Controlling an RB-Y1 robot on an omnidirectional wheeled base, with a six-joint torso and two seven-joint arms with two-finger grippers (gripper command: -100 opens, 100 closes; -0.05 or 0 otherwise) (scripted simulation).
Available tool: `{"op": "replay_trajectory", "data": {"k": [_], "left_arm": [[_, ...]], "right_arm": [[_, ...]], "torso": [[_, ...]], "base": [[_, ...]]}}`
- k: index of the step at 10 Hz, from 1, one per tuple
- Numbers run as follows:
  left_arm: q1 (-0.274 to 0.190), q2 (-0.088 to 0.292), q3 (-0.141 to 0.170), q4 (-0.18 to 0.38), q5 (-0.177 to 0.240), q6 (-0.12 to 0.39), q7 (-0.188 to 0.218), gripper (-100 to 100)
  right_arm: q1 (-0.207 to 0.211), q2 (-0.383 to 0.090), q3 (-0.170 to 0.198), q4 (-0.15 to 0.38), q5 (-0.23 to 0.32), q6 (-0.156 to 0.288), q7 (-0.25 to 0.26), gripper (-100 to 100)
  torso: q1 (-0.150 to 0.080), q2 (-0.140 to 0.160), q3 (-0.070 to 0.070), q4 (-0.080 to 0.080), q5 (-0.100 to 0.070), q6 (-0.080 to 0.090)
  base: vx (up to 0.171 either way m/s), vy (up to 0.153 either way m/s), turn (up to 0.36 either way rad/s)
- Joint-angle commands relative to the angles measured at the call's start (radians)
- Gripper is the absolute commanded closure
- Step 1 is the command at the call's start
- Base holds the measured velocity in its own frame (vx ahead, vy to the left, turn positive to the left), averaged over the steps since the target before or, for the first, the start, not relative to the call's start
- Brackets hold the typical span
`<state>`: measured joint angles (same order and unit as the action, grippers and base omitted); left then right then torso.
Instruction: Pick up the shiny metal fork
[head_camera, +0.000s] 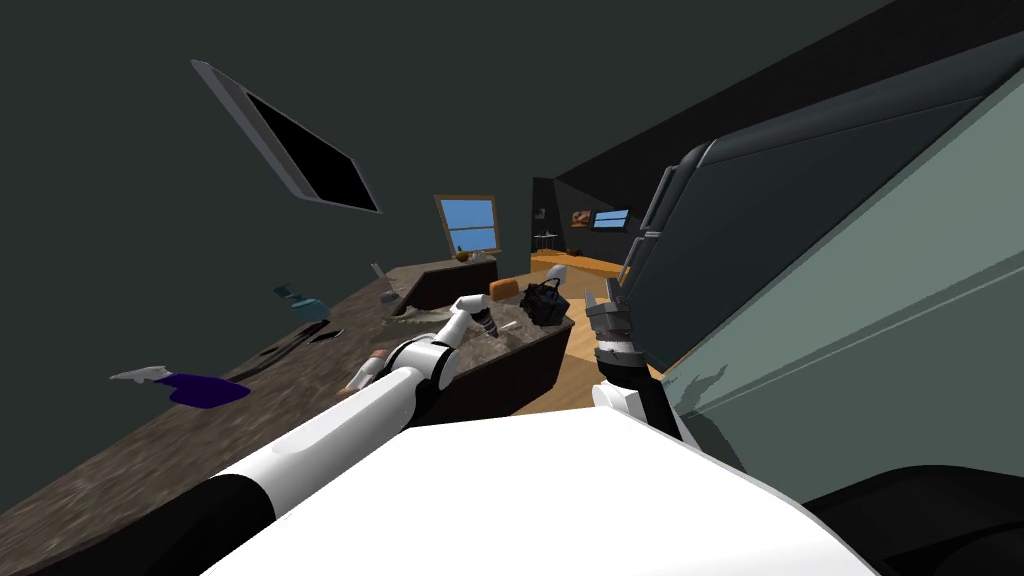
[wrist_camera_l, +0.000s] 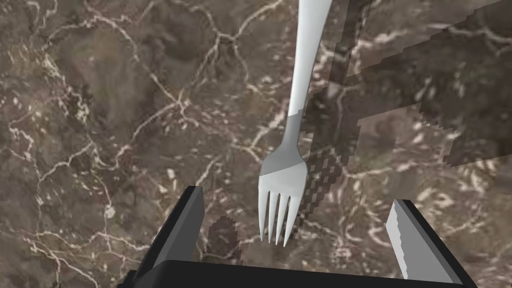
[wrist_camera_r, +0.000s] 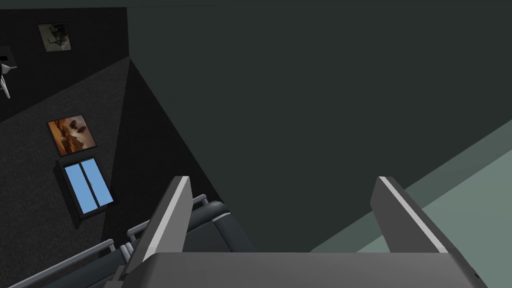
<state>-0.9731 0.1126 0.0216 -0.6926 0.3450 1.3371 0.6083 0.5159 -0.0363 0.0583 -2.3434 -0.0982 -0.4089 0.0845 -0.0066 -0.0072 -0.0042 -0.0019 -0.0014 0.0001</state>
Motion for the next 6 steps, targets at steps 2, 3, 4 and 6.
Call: {"op": "replay_trajectory", "data": {"k": [2,3,4,6], "left_arm": [[-0.022,-0.005,0.007,0.047,0.007,0.020,-0.002,-100],[-0.024,-0.002,0.007,0.046,0.007,0.010,-0.005,-100],[-0.025,-0.002,0.008,0.051,0.007,0.010,-0.006,0],[0.001,-0.007,0.010,0.066,0.001,-0.029,-0.019,-100]], "right_arm": [[0.000,0.000,0.000,0.000,0.000,0.000,0.000,0],[0.000,0.000,0.000,0.000,0.000,0.000,0.000,0],[0.000,0.000,0.000,0.000,0.000,0.000,0.000,0],[0.000,0.000,0.000,0.000,0.000,0.000,0.000,0]], "torso": [[0.004,0.004,0.002,0.001,0.001,0.000],[0.006,0.006,0.004,0.001,0.001,0.000],[0.007,0.007,0.004,0.002,0.001,0.000],[0.007,0.008,0.004,0.002,0.002,0.000]], "base": [[0.007,-0.008,0.000],[0.000,0.000,0.000],[0.000,0.000,0.000],[0.000,0.000,0.000]]}}
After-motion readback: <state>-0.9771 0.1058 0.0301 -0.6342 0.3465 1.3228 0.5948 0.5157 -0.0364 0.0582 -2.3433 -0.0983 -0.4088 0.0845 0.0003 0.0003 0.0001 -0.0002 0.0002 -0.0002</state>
